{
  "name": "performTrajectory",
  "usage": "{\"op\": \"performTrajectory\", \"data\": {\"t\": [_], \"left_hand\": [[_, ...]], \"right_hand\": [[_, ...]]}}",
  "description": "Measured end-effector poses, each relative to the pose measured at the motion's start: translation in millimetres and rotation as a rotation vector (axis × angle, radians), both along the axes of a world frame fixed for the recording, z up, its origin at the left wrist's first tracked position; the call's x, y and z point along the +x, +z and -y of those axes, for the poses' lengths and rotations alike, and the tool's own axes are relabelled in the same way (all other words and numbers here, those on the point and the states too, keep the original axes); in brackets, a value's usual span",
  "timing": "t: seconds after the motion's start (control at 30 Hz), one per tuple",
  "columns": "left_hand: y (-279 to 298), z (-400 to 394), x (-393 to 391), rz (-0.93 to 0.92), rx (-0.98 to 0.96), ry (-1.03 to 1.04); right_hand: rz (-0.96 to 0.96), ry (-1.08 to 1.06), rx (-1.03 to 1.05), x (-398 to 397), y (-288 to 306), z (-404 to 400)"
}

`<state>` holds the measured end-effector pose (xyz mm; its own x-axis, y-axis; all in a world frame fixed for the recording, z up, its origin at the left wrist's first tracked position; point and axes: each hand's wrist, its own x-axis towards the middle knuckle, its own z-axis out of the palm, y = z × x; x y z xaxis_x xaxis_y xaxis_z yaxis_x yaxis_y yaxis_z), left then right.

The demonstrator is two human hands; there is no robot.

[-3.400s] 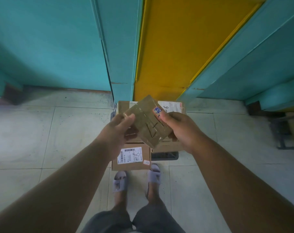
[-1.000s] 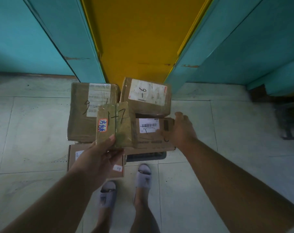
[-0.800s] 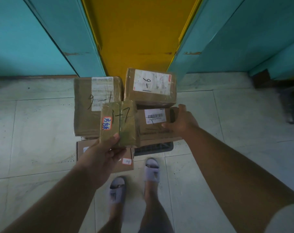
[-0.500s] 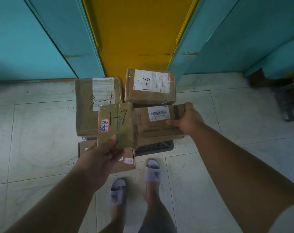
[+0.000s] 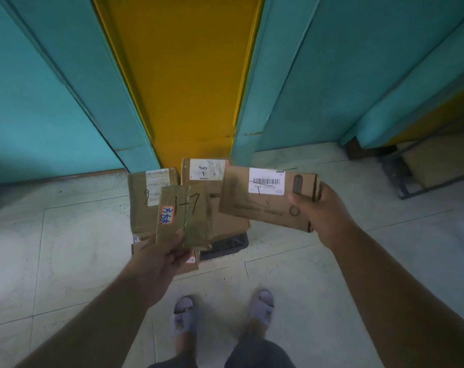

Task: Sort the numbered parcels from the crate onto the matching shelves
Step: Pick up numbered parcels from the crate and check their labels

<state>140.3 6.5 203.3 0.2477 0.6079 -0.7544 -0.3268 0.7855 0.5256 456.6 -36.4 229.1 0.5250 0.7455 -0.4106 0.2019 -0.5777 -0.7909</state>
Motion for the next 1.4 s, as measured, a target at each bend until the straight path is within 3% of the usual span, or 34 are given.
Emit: {"op": "performTrajectory", "data": {"t": [0.2,0.37,0.57,1.03,1.2,1.4], "left_hand": [[54.3,7.8,97.5,0.028,-0.026,-0.073],[91.1,34.5,227.6,0.08,0.155,-0.124],[120.7,66.1,366.7,0.122,0.209,-0.295],[135.3,89.8,712.3,0.169,0.334,-0.887],[149.7,147.1,823.3,0.196,0.384,-1.019],[137.4,227.2,948.7,0.196,0.374,-1.031]], "right_hand": [[0.033,-0.146,0.129,88.4,74.3,53.7],[-0.004,-0.244,0.283,204.1,122.8,121.5],[-0.005,-0.374,0.345,332.9,175.4,211.0],[-0.078,-0.919,0.549,532.6,203.1,346.5],[-0.06,-0.977,0.619,596.4,213.1,409.0],[-0.079,-0.946,0.629,707.8,203.1,482.3]]}}
